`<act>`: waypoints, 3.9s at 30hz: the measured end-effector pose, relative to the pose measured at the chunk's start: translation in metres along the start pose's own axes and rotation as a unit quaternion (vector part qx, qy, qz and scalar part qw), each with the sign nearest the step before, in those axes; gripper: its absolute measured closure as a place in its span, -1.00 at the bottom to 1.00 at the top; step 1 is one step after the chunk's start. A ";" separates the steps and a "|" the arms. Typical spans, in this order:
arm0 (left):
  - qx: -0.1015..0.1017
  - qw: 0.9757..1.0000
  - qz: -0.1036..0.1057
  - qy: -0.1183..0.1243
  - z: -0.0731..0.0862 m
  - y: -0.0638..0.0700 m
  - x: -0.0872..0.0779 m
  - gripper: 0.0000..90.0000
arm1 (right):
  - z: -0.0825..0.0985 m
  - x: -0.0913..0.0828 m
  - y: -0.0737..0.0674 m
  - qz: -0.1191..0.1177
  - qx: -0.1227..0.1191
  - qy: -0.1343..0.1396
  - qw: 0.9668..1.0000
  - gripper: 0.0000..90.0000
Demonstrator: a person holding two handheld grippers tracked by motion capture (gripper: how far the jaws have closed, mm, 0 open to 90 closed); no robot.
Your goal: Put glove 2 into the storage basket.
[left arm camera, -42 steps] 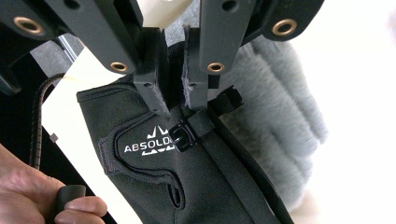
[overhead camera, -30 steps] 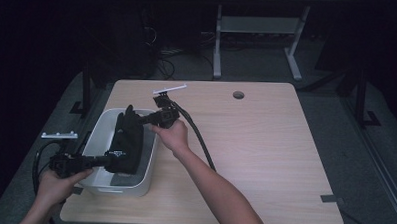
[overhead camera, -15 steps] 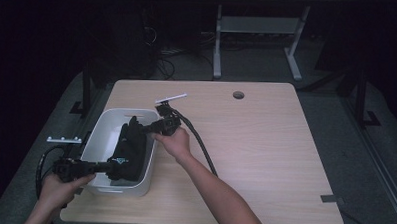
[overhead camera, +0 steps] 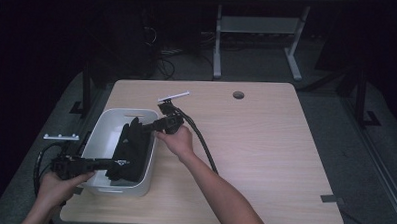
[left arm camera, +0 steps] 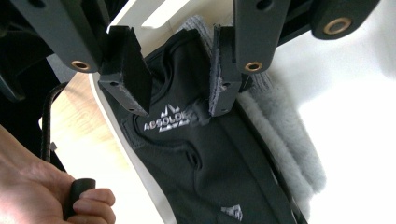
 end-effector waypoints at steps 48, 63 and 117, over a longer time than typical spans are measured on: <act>0.051 0.997 0.039 0.036 -0.059 0.048 0.022 0.12 | -0.015 -0.110 0.020 -0.001 0.001 0.076 0.997 0.12; 0.065 0.996 0.051 0.030 -0.067 0.062 0.036 0.07 | -0.011 -0.133 0.033 0.007 0.008 0.091 0.996 0.06; 0.097 0.992 0.078 0.002 -0.095 0.114 0.108 -0.40 | 0.009 -0.225 0.097 0.016 0.045 0.129 0.990 -0.24</act>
Point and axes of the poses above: each handheld gripper's, and its own axes: x roughly forward along the jaws, z roughly out of its underside, y roughly to its right, the point moved 10 cm from there along x, roughly forward along the jaws, and after that the axes turned 15 degrees about x, right-handed, at the moved point
